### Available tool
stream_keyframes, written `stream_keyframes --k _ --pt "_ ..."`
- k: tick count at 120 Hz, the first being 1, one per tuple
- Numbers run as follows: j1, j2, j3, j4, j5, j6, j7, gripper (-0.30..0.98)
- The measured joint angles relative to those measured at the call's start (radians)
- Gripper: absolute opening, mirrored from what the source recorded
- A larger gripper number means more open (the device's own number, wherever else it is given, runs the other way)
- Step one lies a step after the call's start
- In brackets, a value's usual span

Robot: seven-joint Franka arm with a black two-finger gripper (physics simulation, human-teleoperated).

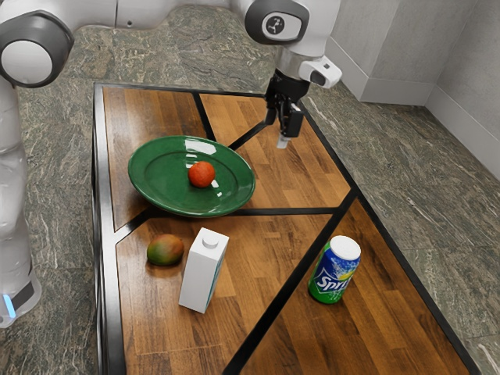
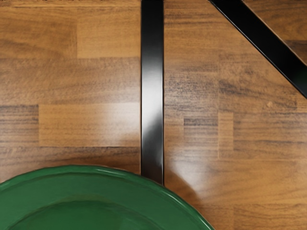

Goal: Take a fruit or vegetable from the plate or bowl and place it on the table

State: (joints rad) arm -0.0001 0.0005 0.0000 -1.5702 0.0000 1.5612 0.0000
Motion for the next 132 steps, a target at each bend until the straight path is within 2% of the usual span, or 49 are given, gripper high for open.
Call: stream_keyframes --k 7,13,40,48,62,70,76,81,87,92,100,105,112,121,127,132 --pt "-0.055 0.034 0.058 0.173 0.003 -0.005 0.031 0.68" --pt "-0.059 0.047 0.081 0.242 0.005 -0.009 0.059 0.67" --pt "0.137 0.055 0.097 0.287 0.009 -0.020 0.160 0.67" --pt "0.153 0.053 0.098 0.290 0.008 -0.022 0.184 0.67" --pt "0.146 0.089 0.107 0.366 -0.038 -0.049 0.212 0.67" --pt "0.141 0.101 0.136 0.464 -0.015 -0.065 0.208 0.67" --pt "0.163 0.037 0.140 0.581 0.003 -0.087 0.200 0.67" --pt "0.189 0.014 0.139 0.596 0.013 -0.109 0.194 0.66" --pt "0.221 0.075 0.142 0.570 0.010 -0.146 0.186 0.67" --pt "0.194 0.104 0.144 0.560 0.001 -0.183 0.181 0.67" --pt "0.092 0.112 0.145 0.547 -0.012 -0.256 0.174 0.67" --pt "0.041 0.058 0.146 0.478 -0.022 -0.293 0.169 0.67" --pt "-0.031 -0.174 0.144 0.167 -0.029 -0.280 0.156 0.66" --pt "-0.006 -0.430 0.149 -0.202 -0.032 -0.260 0.123 0.66" --pt "0.002 -0.516 0.149 -0.339 -0.027 -0.249 0.101 0.66" --pt "0.002 -0.550 0.141 -0.394 -0.022 -0.240 0.084 0.66"
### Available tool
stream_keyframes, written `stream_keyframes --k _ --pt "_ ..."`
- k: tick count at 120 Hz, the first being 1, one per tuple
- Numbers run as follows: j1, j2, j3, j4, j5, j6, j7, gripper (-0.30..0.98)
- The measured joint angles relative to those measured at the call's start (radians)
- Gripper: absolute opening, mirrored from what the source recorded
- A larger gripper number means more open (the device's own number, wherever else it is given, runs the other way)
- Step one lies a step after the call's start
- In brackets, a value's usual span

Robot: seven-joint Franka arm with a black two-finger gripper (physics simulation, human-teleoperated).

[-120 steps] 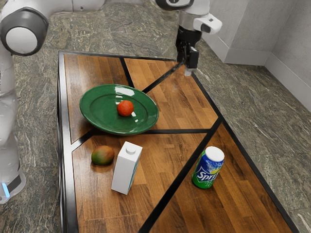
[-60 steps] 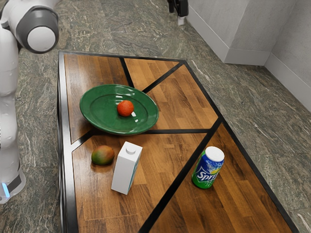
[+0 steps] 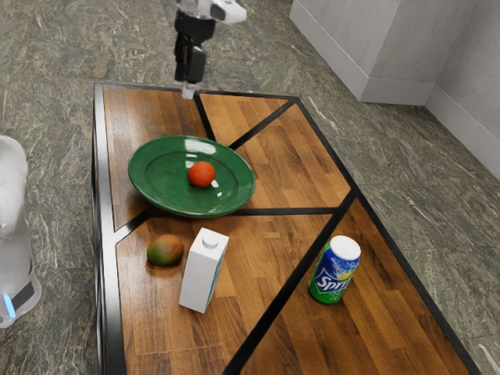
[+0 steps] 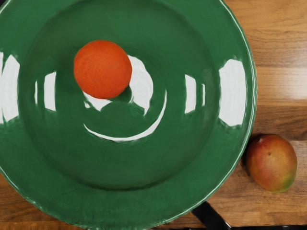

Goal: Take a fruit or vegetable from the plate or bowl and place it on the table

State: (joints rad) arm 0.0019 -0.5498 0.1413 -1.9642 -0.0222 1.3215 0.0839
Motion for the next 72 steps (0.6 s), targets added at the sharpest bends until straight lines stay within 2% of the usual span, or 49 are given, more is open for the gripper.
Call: stream_keyframes --k 10,24,29,38,46,72 --pt "-0.010 -0.019 -0.040 -0.063 0.008 0.059 -0.031 0.66" --pt "-0.021 0.059 -0.046 -0.120 0.013 0.151 -0.059 0.66" --pt "-0.045 0.078 -0.026 -0.148 0.014 0.190 -0.067 0.66" --pt "-0.123 0.115 0.069 -0.173 0.019 0.255 -0.079 0.66" --pt "-0.147 0.132 0.122 -0.210 0.024 0.295 -0.089 0.66" --pt "-0.168 0.168 0.139 -0.235 0.026 0.353 -0.115 0.66"
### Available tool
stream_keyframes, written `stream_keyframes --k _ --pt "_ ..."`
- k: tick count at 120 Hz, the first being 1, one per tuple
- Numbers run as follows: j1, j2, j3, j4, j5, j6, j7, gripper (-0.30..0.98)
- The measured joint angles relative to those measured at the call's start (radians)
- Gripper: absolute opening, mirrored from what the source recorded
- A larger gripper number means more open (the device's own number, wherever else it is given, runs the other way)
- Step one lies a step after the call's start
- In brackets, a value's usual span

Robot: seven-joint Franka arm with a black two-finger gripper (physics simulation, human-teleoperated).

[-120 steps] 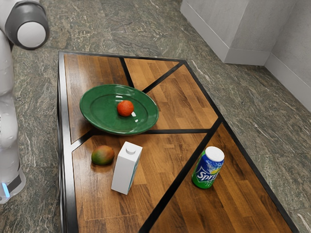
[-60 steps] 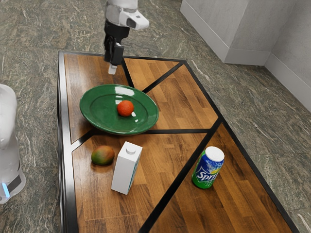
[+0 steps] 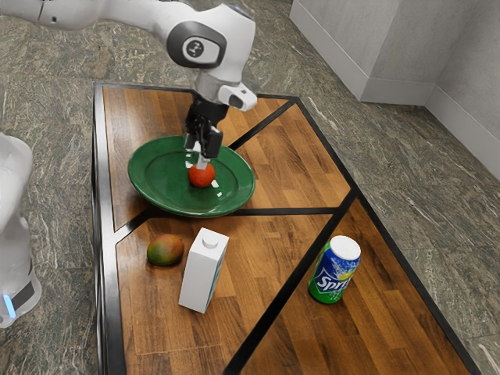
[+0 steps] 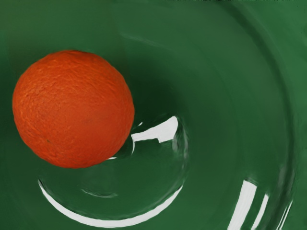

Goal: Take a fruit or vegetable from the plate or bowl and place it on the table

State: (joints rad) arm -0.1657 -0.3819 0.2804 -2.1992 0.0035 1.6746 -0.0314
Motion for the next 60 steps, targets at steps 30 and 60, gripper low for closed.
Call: stream_keyframes --k 30,60 --pt "0.040 -0.020 -0.028 -0.030 0.002 0.029 -0.024 0.66" --pt "0.110 0.101 -0.025 -0.019 0.015 0.150 -0.041 0.66"
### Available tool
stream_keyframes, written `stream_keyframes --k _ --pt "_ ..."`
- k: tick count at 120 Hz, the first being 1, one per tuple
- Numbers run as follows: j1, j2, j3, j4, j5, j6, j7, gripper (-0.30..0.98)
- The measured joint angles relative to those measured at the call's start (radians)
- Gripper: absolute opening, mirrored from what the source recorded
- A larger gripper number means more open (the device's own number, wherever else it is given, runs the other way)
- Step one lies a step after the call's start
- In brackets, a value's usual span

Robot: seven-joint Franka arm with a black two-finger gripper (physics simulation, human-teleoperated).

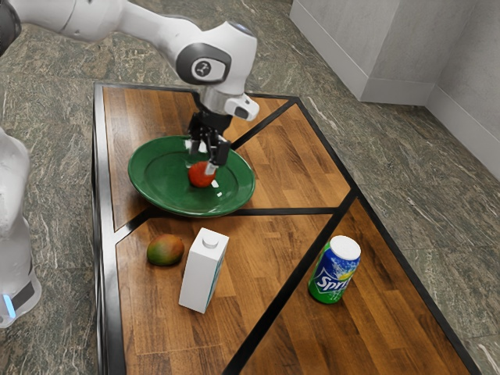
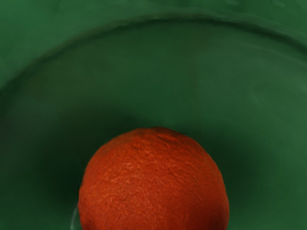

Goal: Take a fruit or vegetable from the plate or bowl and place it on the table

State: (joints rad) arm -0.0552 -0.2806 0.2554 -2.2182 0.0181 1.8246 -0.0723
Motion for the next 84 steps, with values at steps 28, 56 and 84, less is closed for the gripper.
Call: stream_keyframes --k 28,56,84 --pt "-0.001 0.012 -0.036 -0.003 -0.005 0.019 -0.007 0.66" --pt "0.008 -0.015 -0.036 -0.019 -0.005 -0.025 -0.014 0.66" --pt "0.005 -0.016 -0.037 -0.053 -0.003 0.023 -0.021 0.66"
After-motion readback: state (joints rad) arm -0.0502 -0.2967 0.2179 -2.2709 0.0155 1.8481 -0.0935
